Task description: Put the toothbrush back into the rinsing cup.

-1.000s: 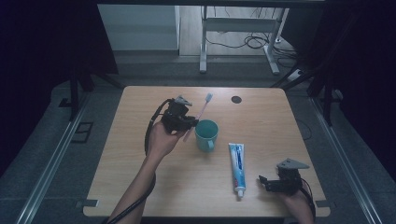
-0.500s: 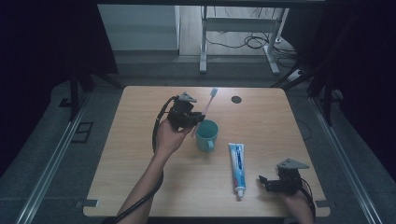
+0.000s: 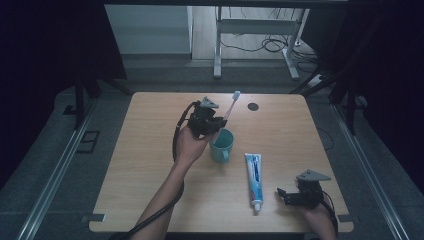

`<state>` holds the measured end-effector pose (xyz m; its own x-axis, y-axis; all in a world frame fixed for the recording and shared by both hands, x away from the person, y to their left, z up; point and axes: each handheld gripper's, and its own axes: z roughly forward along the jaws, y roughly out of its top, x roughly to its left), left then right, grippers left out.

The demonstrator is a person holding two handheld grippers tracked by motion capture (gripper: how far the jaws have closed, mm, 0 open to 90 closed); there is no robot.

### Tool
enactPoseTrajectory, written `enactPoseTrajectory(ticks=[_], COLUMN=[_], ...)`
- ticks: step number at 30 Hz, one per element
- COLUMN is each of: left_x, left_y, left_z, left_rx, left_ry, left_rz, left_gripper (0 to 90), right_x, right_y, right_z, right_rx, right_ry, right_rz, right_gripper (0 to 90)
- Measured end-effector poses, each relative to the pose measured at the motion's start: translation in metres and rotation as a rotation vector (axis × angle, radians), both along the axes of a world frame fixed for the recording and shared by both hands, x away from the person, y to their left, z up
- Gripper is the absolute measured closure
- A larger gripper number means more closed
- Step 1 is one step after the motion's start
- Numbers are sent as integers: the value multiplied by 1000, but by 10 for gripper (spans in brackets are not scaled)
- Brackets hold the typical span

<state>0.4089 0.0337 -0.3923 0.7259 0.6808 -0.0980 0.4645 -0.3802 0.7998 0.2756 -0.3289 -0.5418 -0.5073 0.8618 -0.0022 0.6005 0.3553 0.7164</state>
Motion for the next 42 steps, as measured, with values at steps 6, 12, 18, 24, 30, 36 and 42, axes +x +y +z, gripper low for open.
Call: enactPoseTrajectory(ticks=[6,12,18,24,30,36,42], left_x=[4,5,5,4,4,4,3], left_y=[-2,-7,-12,-13,-12,-12,-12], left_z=[-8,-18,-27,-35,-44,-53,-61], left_rx=[-9,-4,2,7,3,2,5], left_ry=[0,-3,-10,-5,4,14,23], left_rz=[6,6,6,6,11,14,17], left_gripper=[794,794,794,794,794,794,793], right_x=[0,0,0,0,0,0,0], right_y=[0,0,0,0,0,0,0], right_z=[0,0,0,0,0,0,0], right_rx=[-1,0,0,-1,-1,0,-1], right_ry=[-1,0,0,-1,-1,-1,-1], right_rz=[2,3,4,6,6,6,6], right_gripper=[56,56,56,56,56,56,56])
